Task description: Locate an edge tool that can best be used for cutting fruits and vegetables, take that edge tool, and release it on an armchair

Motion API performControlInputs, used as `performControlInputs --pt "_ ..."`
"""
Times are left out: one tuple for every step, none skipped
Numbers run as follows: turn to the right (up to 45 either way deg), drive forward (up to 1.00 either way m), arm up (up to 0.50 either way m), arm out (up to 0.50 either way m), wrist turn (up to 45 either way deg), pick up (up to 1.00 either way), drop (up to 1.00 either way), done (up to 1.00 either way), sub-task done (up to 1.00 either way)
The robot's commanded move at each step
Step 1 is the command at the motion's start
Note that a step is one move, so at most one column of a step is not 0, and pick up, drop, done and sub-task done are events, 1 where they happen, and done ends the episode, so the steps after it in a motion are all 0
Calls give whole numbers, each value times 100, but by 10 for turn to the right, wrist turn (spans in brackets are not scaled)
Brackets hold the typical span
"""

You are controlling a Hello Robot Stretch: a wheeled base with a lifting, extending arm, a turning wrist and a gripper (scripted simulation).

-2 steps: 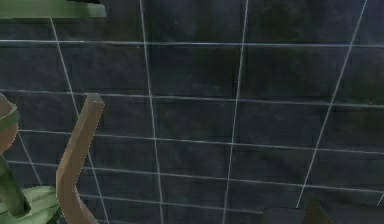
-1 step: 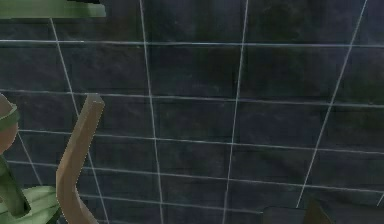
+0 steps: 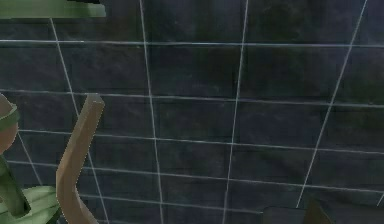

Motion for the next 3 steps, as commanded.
performControlInputs --pt "0 0 0 0 0 0 100 0 0" --pt "0 0 10 0 0 0 0 0 0" --pt "0 0 0 -8 0 0 0 0 0"
